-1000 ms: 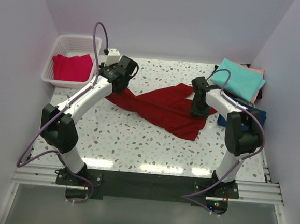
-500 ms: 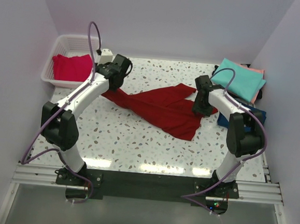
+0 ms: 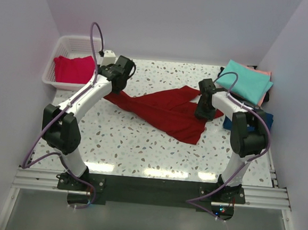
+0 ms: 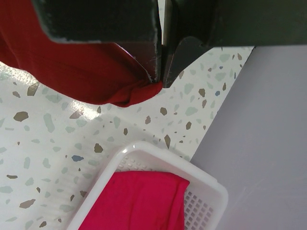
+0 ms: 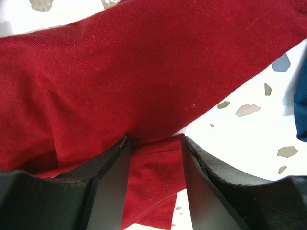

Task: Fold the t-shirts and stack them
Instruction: Flatten the tshirt out

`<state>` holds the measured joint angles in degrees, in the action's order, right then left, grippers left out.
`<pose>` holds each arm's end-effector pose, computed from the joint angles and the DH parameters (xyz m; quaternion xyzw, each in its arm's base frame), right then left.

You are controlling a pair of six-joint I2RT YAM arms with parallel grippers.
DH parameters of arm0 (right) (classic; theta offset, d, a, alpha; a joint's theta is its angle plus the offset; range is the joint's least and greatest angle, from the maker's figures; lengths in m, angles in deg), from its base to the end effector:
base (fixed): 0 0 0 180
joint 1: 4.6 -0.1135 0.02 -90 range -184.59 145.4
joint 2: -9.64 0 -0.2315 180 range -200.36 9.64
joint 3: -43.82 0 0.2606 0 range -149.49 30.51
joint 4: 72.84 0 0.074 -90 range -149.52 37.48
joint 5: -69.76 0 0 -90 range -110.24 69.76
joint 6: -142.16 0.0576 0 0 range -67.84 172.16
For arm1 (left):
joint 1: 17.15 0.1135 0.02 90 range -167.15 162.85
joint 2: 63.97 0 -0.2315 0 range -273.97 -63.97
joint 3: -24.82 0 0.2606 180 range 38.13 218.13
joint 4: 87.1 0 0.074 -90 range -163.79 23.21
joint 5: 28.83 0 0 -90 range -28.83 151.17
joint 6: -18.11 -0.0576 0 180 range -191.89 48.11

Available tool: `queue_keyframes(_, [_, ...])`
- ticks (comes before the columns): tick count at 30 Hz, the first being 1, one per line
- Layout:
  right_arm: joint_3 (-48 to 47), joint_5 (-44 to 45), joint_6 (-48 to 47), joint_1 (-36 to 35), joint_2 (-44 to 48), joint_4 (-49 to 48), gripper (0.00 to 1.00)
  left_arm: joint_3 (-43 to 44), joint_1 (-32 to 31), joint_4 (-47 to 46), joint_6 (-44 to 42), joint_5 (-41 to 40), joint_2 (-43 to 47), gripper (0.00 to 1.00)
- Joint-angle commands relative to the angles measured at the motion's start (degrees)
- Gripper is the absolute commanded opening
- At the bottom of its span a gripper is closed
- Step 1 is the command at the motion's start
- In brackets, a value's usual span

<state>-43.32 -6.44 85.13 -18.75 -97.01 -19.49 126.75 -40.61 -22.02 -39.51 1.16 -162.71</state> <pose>0.3624 0.0772 0.1241 0.1782 0.9655 -0.0498 0.1831 0.3536 -0.0991 0.2661 -0.1864 0.8281 0.3302 0.4130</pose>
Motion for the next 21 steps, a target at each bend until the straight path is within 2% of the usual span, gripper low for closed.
queue_keyframes(1, [0.5,-0.3,1.2,-0.6,1.0,-0.7,0.50,1.7,0.7,-1.1,0.7,-1.3,-0.1,0.00])
queue_keyframes(11, [3.8,-0.1,2.6,-4.9,4.5,1.1,0.49,2.0,0.6,-1.2,0.5,-0.5,-1.0,0.00])
queue_keyframes(21, [2.3,3.6,1.7,-9.9,6.6,3.3,0.50,2.0,0.8,-1.1,0.4,-0.1,-1.5,0.00])
